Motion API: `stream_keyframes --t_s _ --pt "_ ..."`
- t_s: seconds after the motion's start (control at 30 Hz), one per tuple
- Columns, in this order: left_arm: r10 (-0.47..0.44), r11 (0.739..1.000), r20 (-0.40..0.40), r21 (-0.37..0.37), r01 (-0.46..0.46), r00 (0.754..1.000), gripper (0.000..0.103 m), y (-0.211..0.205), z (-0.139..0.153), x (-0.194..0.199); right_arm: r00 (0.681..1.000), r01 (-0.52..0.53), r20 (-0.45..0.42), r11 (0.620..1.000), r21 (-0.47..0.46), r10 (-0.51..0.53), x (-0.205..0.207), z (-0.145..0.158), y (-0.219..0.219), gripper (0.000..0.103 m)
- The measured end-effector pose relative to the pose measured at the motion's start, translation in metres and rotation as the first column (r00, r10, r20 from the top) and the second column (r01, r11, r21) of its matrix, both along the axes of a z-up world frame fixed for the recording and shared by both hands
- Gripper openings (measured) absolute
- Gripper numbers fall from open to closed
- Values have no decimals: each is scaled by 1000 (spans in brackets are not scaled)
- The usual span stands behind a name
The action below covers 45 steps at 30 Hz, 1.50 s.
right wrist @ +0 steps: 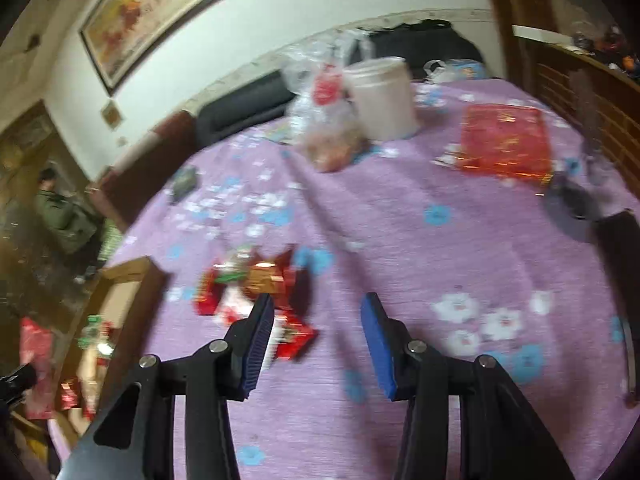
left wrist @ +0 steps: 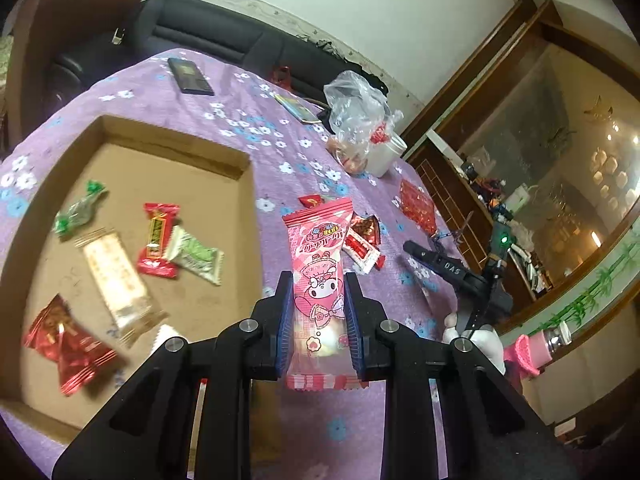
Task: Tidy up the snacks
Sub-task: 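Grasp the pink cartoon packet with the left tool while the right tool grasps a red packet, then carry both packets over the cardboard tray and open both tools to release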
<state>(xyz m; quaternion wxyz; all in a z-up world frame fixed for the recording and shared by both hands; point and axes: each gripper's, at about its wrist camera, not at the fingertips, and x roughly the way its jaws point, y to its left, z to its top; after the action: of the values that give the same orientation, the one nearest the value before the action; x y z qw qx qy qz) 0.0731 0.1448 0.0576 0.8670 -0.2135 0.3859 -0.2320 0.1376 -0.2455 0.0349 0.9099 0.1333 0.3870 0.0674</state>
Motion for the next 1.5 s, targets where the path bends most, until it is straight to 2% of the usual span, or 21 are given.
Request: stream_keyframes --t_s 0.07,0.17,0.3,0.47,0.57,0.73,0.77,0.83,1.0,1.13,1.3,1.5 --pt "6 1000 -3 -8 -6 1000 23 8 -3 -2 999 11 -41 1000 -8 -11 2 -6 0 48" --pt "16 1000 -5 -21 -16 1000 23 19 -6 -4 999 -20 -41 1000 -10 19 1 -7 9 48" --pt "19 999 -12 -31 -19 1000 23 24 -11 -5 991 -134 -18 989 -62 133 7 7 44 48" --pt "15 999 -22 -40 -16 1000 23 26 -16 -6 957 -290 -47 952 -96 287 31 17 102 48" --pt "21 999 -29 -40 -22 999 23 30 -17 -5 947 -322 -74 935 -149 314 49 9 130 48" --pt "57 998 -44 -37 -58 997 23 46 -20 -5 944 -318 -165 922 -221 286 79 -15 152 48" --pt "64 997 -48 -38 -66 997 23 49 -21 -5 946 -311 -173 922 -231 275 82 -19 154 45" --pt "77 996 -52 -36 -79 996 23 55 -22 -6 953 -291 -166 924 -250 255 85 -22 157 24" --pt "99 994 -48 -33 -101 994 23 67 -18 -7 957 -284 -132 933 -223 259 70 -10 155 23" --pt "120 992 -52 -28 -121 991 23 79 -12 5 953 -303 -68 939 -163 296 51 20 158 23" --pt "136 991 -87 25 -134 987 23 89 -10 48 913 -408 -35 909 -86 407 34 45 194 24" --pt "162 987 -184 52 -155 969 23 99 -35 100 867 -498 -58 862 -95 495 31 31 257 24"
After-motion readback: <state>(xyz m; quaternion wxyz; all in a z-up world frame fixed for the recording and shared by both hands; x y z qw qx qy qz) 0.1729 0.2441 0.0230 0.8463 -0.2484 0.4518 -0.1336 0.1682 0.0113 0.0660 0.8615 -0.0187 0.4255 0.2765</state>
